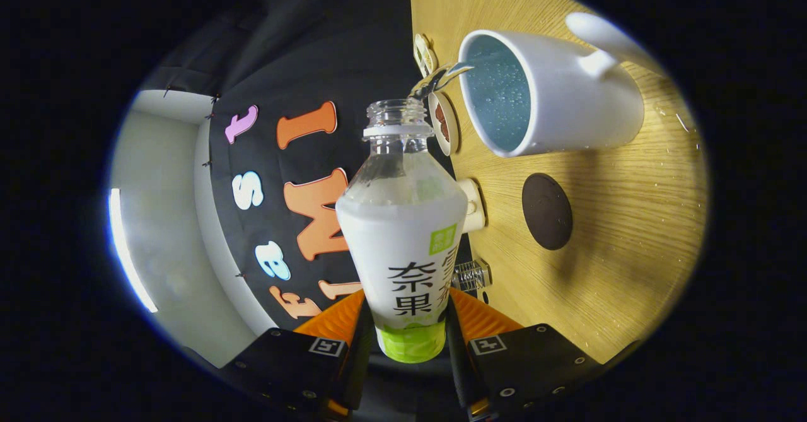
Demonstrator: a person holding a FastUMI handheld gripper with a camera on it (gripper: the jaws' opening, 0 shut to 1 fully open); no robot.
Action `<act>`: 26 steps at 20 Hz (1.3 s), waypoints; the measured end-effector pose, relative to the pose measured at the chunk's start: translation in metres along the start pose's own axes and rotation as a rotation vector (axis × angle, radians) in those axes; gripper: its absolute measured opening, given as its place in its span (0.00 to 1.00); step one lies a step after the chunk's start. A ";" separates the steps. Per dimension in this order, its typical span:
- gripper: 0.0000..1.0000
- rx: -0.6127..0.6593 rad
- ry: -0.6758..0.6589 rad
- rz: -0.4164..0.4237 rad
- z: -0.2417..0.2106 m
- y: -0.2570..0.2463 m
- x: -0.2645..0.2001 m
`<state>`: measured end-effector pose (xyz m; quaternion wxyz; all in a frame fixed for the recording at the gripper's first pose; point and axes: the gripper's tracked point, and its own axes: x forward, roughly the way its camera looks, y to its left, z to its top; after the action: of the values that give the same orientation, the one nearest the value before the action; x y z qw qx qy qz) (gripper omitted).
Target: Take the bottle from table, then pour the juice into the cup, finally place the bottle on the coaster
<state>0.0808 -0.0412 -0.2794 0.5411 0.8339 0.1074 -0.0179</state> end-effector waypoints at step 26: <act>0.58 0.131 -0.031 0.057 0.004 0.013 0.013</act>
<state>0.0961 -0.0476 -0.2709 0.4871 0.8699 0.0738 -0.0223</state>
